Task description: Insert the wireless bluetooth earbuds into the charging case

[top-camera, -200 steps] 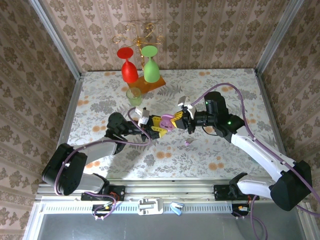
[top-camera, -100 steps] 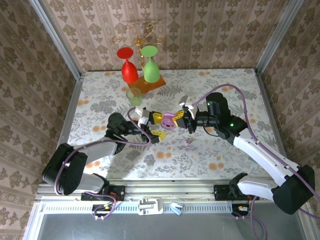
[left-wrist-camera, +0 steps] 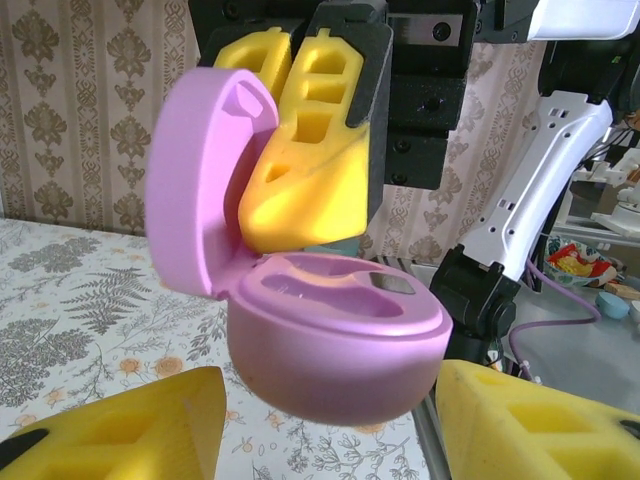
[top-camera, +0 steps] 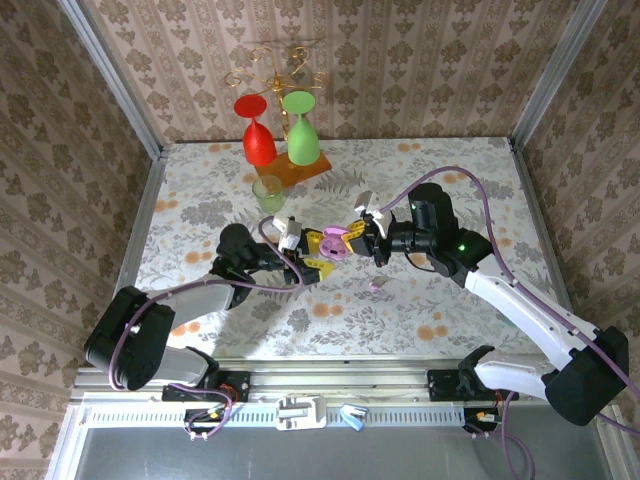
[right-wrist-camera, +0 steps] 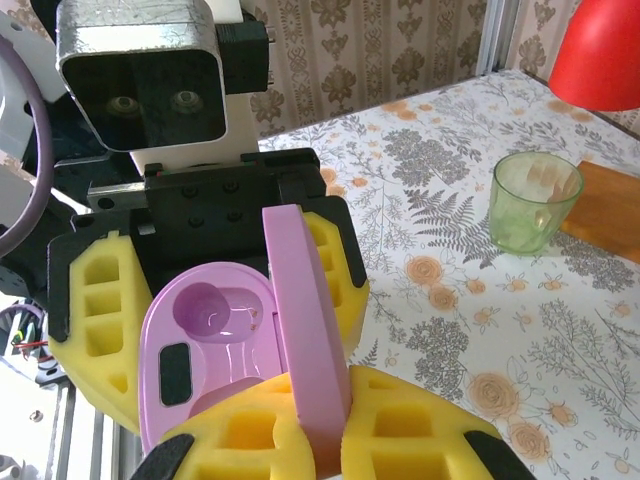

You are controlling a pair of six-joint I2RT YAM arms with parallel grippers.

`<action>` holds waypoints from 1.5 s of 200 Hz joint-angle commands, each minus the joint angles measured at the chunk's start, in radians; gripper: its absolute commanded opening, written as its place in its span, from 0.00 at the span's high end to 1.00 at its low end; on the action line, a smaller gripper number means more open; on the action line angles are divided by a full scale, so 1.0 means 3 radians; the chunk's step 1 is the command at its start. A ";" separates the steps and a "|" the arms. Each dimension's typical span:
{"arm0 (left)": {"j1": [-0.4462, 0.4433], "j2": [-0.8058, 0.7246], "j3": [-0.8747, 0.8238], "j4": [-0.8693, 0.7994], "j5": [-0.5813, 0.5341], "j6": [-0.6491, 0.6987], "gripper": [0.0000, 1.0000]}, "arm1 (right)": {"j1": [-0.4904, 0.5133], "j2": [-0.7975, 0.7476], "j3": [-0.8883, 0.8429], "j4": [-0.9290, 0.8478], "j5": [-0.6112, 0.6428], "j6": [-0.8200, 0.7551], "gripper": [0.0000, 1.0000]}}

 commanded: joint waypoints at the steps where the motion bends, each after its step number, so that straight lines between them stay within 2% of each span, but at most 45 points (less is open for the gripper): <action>1: -0.0020 -0.0054 0.0093 0.0034 0.0095 0.0042 0.41 | 0.0026 0.0058 0.0130 -0.0146 -0.0021 -0.0115 1.00; 35: -0.0025 -0.0049 0.0089 0.0035 0.0125 0.0018 0.42 | 0.0032 0.0101 0.0156 -0.0204 -0.0014 -0.0157 1.00; 140: -0.0035 -0.0029 0.0091 0.0061 0.0163 -0.0006 0.68 | 0.0053 0.0142 0.0191 -0.0254 -0.0033 -0.0151 1.00; 163: -0.0031 -0.0030 0.0083 0.0073 0.0152 -0.0001 0.71 | 0.0057 0.0133 0.0181 -0.0220 -0.0019 -0.0111 0.99; 188: -0.0035 -0.0029 0.0073 0.0073 0.0121 0.0015 0.71 | 0.0054 0.0073 0.0141 -0.0126 0.0037 -0.0034 0.83; 221: -0.0020 -0.0031 0.0048 0.0076 -0.0021 0.0061 0.72 | 0.0049 -0.0042 0.0108 -0.0033 0.0089 0.0079 0.50; 247: -0.0010 -0.0038 0.0012 0.0092 -0.0161 0.0140 0.71 | 0.0047 -0.0169 0.0036 0.0083 0.0072 0.0168 0.33; 260: 0.0000 -0.0039 -0.0025 0.0155 -0.0223 0.0148 0.71 | 0.0037 -0.0272 -0.0071 0.0267 0.0114 0.0277 0.28; 277: 0.0030 -0.0049 -0.0063 0.0246 -0.0312 0.0154 0.71 | -0.0014 -0.0425 -0.0223 0.0500 0.0252 0.0475 0.25; 300: 0.0052 -0.0092 -0.0090 0.0240 -0.0411 0.0217 0.71 | -0.0142 -0.0732 -0.0592 0.0997 0.0723 0.0815 0.25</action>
